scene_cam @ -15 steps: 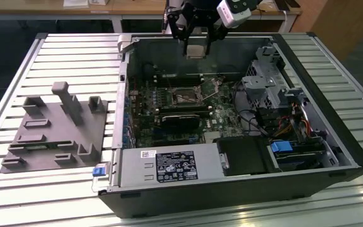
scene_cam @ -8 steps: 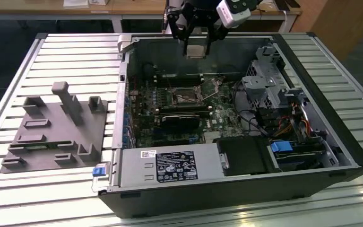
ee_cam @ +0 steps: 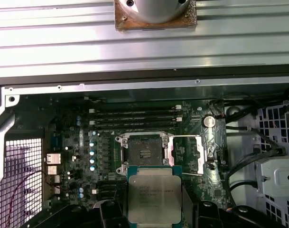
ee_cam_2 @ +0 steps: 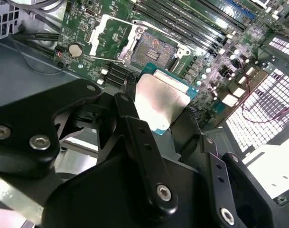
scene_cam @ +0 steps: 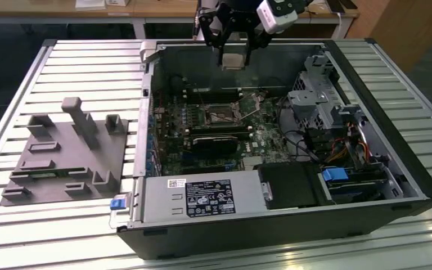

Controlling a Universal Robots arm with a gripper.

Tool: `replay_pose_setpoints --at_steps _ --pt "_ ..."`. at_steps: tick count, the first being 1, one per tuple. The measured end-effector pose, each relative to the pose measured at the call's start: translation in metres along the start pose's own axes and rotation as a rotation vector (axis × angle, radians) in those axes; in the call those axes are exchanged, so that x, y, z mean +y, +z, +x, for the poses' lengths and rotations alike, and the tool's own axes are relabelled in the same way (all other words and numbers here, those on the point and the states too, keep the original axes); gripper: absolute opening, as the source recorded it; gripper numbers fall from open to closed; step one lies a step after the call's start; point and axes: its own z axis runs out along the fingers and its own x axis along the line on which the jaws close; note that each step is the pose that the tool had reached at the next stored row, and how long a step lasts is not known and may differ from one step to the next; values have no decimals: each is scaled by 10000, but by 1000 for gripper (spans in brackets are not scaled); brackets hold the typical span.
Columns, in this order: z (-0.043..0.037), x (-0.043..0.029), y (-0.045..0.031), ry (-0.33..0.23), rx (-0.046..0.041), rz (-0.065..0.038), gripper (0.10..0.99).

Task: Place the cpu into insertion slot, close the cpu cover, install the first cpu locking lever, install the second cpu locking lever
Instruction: 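Place the cpu into insertion slot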

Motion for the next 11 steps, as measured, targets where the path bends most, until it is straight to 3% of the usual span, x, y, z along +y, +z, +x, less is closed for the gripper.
replay_pose_setpoints --at_steps 11 --pt "0 0 3 307 -28 -6 541"
